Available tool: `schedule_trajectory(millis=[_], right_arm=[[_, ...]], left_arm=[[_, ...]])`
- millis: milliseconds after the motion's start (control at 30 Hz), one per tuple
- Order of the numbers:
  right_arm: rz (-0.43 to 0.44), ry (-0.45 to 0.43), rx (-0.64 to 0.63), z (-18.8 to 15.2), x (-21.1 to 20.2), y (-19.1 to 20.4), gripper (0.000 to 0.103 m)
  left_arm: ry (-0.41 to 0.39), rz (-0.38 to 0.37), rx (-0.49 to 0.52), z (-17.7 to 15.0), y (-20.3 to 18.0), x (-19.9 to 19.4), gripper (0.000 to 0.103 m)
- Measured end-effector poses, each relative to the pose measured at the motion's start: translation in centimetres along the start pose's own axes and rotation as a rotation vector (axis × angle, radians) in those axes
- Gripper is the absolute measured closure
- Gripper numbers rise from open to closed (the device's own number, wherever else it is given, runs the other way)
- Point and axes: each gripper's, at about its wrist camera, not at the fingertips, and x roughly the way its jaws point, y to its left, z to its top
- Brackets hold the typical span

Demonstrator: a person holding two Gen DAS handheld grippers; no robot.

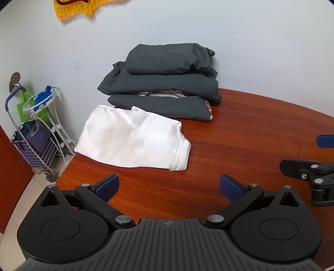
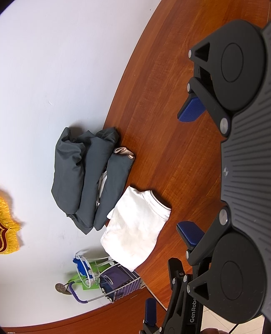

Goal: Fold clothes

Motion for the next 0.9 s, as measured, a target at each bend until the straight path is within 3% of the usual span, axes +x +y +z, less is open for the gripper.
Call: schedule_trajectory(millis=[900], right_arm=[[-0.011,0.013,0.02,-0.6,0.23,-0.81,0.001]], left_arm=[[0.004,0.001,0.035,-0.3,-0.86,0.18,0.0]])
